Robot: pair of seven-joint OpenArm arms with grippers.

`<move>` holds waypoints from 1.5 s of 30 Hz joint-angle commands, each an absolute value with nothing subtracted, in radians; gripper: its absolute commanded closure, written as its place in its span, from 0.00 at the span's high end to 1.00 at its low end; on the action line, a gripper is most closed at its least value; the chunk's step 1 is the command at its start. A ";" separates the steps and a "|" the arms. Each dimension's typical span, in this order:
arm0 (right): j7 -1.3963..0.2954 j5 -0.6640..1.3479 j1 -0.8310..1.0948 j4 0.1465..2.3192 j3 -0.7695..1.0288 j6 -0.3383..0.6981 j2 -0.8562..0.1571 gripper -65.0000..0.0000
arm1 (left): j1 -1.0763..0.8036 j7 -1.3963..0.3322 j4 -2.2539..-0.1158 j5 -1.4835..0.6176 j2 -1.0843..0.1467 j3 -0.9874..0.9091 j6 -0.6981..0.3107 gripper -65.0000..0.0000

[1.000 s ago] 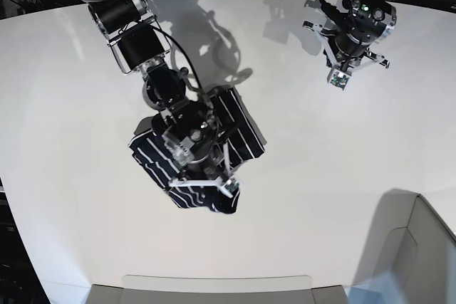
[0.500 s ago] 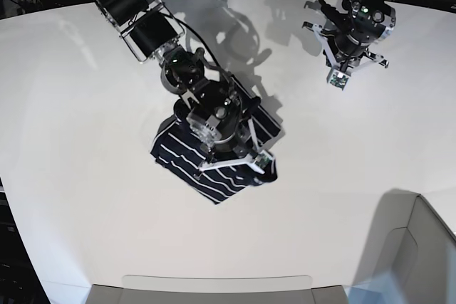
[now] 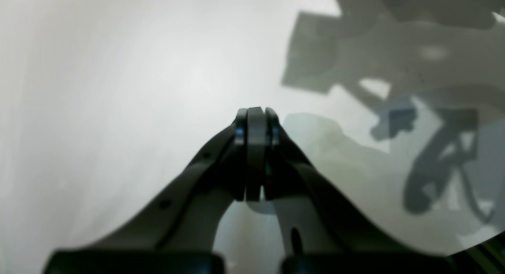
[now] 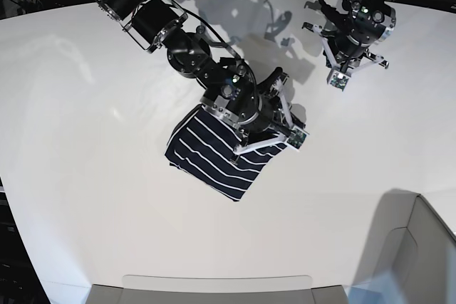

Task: Fold the T-shirt properly
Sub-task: 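Grasp the folded bundle with the right gripper and lift it, then hand the bundle to the left gripper and place it on the table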

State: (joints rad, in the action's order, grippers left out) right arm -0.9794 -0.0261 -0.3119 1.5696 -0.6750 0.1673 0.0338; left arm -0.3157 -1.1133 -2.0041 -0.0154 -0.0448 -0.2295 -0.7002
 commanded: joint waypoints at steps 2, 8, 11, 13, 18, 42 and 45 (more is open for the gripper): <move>-0.963 -0.012 -0.332 1.606 -0.671 0.165 0.033 0.27 | -0.314 -1.098 -2.018 -0.018 -0.048 -0.232 -0.698 0.00; -0.960 -0.008 -0.343 1.641 -0.475 0.165 -0.030 0.27 | -0.295 -1.090 -2.026 -0.019 -0.048 -0.226 -0.698 0.00; -0.961 -0.007 -0.386 1.630 -0.332 0.165 -0.096 0.20 | -0.219 -1.087 -2.026 -0.021 -0.041 -0.220 -0.698 0.00; -0.958 0.012 -0.409 1.598 -0.271 0.165 -0.137 0.10 | -0.165 -1.082 -2.026 -0.021 -0.039 -0.183 -0.698 0.00; -0.955 0.094 -0.453 1.481 -0.173 0.165 -0.214 0.00 | -0.093 -1.015 -2.037 -0.021 -0.041 -0.036 -0.698 0.00; -0.926 0.101 -0.311 1.592 -0.630 0.303 -0.348 0.00 | 0.038 -0.958 -1.675 0.262 -0.039 -0.018 -0.698 0.00; -0.926 0.097 -0.219 1.721 -0.650 0.446 -0.372 0.00 | 0.119 -0.972 -1.707 0.262 -0.044 -0.217 -0.698 0.00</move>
State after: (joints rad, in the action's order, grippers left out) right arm -0.9180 0.1177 -0.1864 1.7145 -0.6670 0.4557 -0.3546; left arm 0.1143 -0.9943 -1.6909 0.2939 -0.0643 -0.2409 -0.6796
